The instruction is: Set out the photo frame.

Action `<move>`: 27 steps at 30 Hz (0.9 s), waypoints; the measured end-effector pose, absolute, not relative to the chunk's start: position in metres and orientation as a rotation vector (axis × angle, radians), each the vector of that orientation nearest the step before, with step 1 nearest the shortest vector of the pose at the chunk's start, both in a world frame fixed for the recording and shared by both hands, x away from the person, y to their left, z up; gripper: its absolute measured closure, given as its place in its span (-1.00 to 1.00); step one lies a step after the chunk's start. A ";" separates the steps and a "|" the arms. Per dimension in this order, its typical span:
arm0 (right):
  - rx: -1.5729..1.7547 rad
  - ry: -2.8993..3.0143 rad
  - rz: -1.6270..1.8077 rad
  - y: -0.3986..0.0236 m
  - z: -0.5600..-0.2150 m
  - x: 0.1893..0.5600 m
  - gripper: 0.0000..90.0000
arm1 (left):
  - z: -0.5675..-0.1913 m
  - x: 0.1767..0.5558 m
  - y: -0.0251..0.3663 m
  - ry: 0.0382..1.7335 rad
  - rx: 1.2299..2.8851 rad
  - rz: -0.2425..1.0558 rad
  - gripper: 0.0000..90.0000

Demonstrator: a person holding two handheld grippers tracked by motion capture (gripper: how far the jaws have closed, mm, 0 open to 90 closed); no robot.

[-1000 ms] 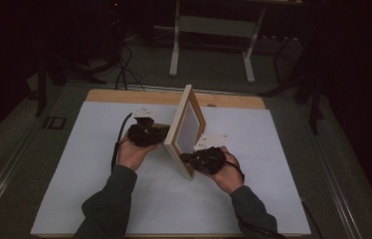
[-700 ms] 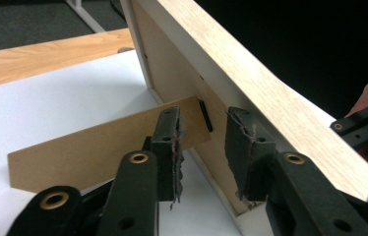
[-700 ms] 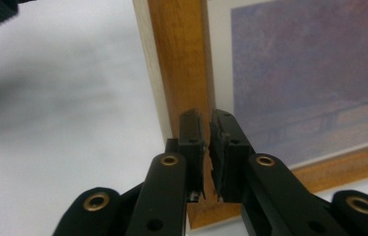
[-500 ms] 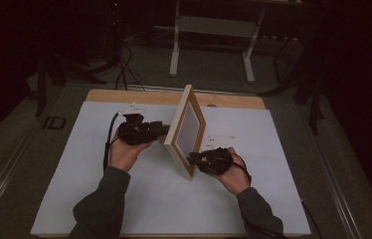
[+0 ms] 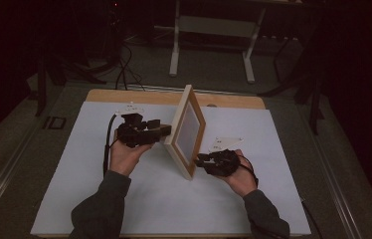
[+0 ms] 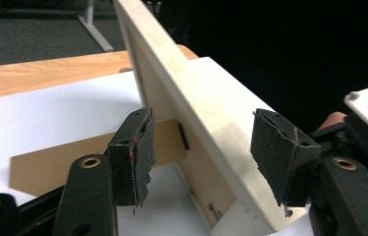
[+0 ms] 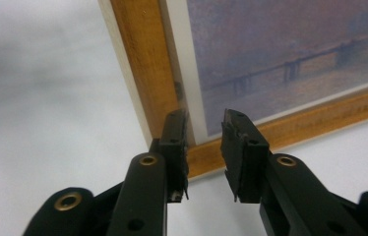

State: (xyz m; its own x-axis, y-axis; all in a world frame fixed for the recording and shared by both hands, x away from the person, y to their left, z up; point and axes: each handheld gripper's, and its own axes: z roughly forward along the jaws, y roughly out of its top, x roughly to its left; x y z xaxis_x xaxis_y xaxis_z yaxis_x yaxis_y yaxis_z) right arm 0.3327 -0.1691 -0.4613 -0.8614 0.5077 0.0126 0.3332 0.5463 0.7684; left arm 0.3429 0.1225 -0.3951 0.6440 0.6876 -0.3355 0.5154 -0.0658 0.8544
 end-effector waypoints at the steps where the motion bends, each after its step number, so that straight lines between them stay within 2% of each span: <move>1: 0.719 2.567 1.208 -0.170 -0.462 0.333 0.51 | -0.395 0.342 0.121 0.984 1.722 0.188 -0.08; 14: 0.782 2.541 1.194 -0.184 -0.465 0.335 0.31 | -0.397 0.330 0.094 0.967 1.807 0.270 -0.28; 27: 0.799 2.541 1.190 -0.190 -0.467 0.335 0.29 | -0.413 0.329 0.074 1.018 1.837 0.336 -0.28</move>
State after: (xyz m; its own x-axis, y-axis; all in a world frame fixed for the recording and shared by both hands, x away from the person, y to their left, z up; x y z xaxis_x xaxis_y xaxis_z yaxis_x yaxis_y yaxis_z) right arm 0.3350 -0.1900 -0.4668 -0.8268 0.5618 0.0273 0.3805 0.5230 0.7627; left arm 0.3294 0.0740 -0.4133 0.6120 0.7658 -0.1978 0.4971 -0.1779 0.8493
